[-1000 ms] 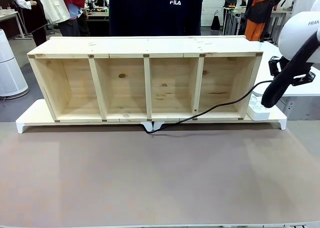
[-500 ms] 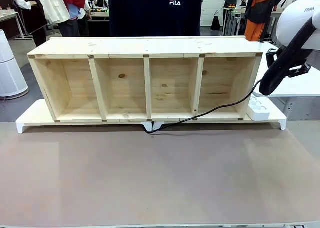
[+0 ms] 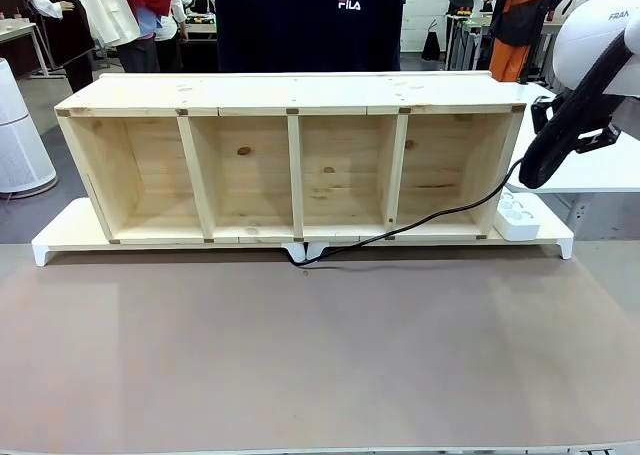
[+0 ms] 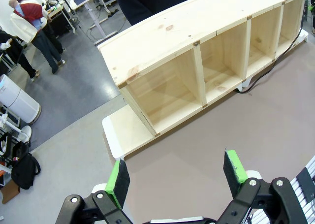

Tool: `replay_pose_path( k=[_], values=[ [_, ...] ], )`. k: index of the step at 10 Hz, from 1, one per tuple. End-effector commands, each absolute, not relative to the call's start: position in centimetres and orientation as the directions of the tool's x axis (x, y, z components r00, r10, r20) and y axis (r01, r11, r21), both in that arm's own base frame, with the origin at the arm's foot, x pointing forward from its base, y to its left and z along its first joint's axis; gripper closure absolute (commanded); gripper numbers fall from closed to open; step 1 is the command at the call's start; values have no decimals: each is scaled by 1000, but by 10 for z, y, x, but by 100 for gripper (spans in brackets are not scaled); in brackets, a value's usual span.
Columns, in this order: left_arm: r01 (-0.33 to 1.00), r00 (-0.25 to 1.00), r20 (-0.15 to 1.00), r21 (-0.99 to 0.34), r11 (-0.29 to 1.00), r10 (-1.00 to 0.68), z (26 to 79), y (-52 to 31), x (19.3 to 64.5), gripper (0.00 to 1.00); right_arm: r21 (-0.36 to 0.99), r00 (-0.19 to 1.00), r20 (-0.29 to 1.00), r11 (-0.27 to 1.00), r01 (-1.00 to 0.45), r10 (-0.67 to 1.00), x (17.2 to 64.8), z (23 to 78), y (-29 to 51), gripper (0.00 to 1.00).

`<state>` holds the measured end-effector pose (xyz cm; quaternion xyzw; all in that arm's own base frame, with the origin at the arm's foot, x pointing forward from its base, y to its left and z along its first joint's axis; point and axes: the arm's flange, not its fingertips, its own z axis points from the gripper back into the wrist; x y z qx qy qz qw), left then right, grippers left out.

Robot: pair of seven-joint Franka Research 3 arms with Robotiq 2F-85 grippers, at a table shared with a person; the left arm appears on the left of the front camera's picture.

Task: Perform cable management.
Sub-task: Pull the grasped Power Cable to the location of the Power Strip, then release the Power Cable when the human grasps it.

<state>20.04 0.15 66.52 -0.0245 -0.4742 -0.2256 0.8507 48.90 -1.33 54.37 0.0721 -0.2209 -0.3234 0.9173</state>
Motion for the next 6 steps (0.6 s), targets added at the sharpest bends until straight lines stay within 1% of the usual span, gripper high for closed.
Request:
replay_pose_path(
  k=[1,6],
  values=[
    [403,446,826,160,901,-346,665,0,202,0,277,689,365,779,562,-626,488,544,-11,84],
    [403,446,826,160,901,-346,665,0,202,0,277,689,365,779,562,-626,488,544,-11,84]
  ],
)
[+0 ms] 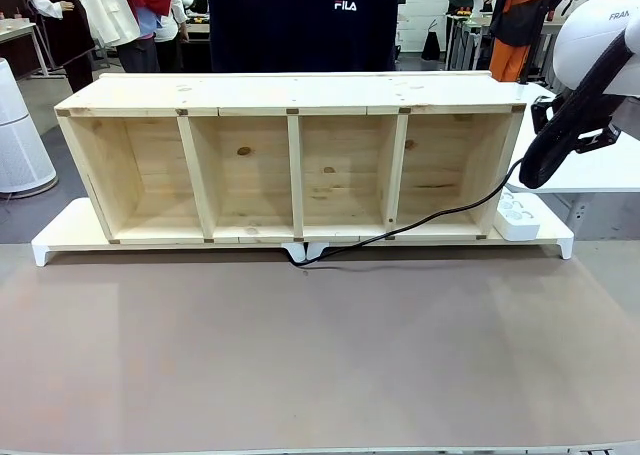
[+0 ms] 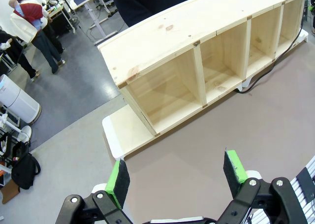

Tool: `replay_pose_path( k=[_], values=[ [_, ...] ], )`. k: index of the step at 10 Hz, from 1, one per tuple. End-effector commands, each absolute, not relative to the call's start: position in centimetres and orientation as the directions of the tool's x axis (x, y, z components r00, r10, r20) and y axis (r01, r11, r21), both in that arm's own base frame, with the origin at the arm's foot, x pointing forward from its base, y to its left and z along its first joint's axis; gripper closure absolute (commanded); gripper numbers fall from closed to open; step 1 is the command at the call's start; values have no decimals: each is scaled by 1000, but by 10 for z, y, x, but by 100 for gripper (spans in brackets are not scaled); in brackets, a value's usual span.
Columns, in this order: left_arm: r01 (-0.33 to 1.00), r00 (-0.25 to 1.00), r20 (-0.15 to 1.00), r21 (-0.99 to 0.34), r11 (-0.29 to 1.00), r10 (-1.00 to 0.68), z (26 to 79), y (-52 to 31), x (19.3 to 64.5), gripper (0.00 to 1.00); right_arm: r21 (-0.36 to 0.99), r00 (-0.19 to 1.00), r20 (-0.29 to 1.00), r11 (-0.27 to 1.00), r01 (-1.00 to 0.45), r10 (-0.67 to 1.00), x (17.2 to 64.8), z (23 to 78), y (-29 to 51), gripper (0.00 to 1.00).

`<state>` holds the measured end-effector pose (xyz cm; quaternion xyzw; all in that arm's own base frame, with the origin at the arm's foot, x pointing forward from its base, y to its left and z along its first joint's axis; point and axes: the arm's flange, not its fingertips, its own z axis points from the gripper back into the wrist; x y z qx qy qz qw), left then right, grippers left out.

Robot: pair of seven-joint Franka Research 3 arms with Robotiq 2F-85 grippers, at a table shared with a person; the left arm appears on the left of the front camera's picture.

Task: Perform cable management.
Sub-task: Release the Power Cable when the human grasps it.

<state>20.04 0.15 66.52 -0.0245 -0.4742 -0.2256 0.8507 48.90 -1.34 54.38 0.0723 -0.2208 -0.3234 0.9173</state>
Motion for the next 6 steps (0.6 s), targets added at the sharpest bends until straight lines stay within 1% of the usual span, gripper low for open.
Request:
replay_pose_path(
  k=[1,6],
  values=[
    [403,446,826,160,901,-346,665,0,202,0,277,689,365,779,562,-626,488,544,-11,84],
    [403,446,826,160,901,-346,665,0,202,0,277,689,365,779,562,-626,488,544,-11,84]
  ],
)
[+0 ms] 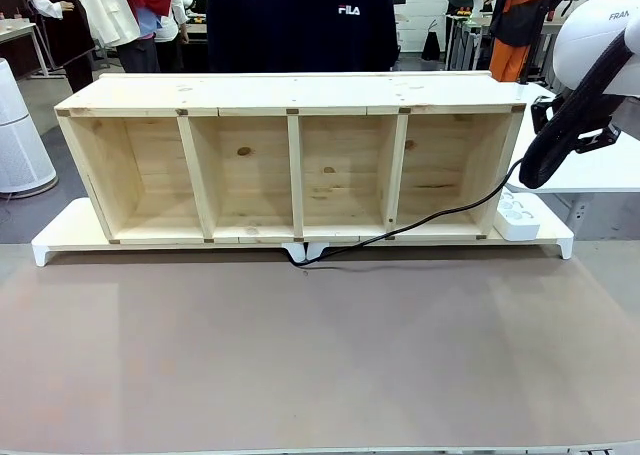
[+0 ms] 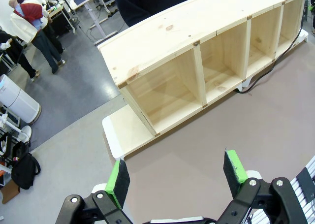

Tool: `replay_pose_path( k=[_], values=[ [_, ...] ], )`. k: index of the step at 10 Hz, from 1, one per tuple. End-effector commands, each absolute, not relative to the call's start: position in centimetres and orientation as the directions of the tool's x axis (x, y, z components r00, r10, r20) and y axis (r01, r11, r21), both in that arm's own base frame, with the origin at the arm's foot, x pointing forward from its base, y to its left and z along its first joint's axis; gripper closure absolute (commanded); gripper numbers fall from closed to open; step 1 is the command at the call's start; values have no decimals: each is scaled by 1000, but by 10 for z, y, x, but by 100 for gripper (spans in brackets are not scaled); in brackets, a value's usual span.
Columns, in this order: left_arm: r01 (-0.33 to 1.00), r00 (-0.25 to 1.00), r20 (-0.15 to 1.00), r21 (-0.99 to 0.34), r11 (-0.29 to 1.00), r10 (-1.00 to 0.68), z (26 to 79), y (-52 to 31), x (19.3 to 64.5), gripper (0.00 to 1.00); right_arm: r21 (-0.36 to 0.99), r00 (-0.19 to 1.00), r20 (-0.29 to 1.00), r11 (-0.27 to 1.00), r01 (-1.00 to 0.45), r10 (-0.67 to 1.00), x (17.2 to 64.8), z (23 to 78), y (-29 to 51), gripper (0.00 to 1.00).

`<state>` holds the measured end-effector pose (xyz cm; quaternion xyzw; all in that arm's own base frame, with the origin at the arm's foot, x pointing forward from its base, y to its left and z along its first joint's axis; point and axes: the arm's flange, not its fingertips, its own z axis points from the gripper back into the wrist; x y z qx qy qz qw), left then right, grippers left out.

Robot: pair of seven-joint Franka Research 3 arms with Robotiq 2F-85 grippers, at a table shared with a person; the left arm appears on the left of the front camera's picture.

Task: Perform cable management.
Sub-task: Release the Power Cable when the human grasps it.

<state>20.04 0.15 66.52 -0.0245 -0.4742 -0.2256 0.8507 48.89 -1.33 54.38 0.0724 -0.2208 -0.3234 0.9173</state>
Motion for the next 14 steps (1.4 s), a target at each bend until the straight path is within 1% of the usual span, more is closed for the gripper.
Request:
replay_pose_path(
  k=[1,14],
  values=[
    [403,446,826,160,901,-346,665,0,202,0,277,689,365,779,562,-626,488,544,-11,84],
    [403,446,826,160,901,-346,665,0,202,0,277,689,365,779,562,-626,488,544,-11,84]
  ],
)
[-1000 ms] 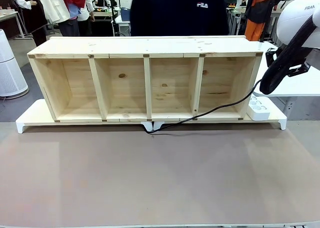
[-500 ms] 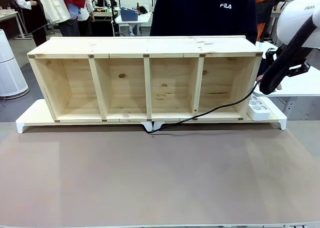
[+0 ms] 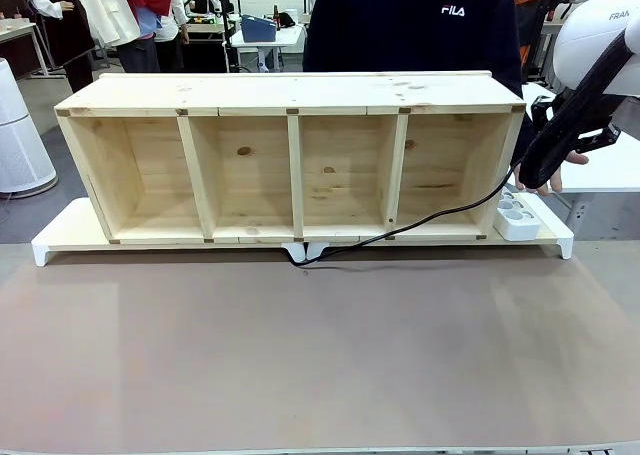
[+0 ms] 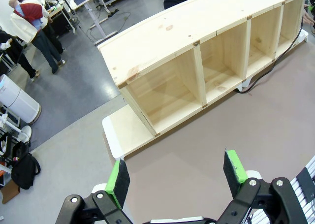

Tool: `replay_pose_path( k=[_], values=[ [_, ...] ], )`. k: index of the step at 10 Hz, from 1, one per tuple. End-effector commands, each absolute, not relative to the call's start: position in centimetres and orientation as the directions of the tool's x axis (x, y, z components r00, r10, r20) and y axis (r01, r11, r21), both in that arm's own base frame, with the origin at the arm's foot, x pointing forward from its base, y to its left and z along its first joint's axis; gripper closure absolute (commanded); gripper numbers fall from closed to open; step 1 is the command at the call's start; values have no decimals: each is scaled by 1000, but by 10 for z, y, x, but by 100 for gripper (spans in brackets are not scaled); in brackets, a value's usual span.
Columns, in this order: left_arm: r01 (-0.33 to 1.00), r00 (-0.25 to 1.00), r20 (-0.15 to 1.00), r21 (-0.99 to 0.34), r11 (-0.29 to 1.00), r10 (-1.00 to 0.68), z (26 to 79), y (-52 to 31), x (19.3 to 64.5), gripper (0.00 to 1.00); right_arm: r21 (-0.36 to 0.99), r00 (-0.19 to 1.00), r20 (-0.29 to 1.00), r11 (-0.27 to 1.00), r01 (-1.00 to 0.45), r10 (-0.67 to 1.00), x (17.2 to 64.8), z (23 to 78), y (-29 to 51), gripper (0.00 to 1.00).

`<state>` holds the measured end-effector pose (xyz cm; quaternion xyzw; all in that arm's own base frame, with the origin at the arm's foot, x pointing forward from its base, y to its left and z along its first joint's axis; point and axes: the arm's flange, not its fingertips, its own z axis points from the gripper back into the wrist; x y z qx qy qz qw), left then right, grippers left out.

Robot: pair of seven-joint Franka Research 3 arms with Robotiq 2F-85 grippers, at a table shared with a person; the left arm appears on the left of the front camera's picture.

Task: Perform cable management.
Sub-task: Release the Power Cable when the human grasps it.

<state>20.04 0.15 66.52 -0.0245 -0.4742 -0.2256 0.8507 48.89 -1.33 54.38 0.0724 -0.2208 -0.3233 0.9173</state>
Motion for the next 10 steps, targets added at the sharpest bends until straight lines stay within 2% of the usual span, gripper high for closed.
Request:
replay_pose_path(
  k=[1,10],
  values=[
    [403,446,826,160,901,-346,665,0,202,0,277,689,365,779,562,-626,488,544,-11,84],
    [403,446,826,160,901,-346,665,0,202,0,277,689,365,779,562,-626,488,544,-11,84]
  ],
)
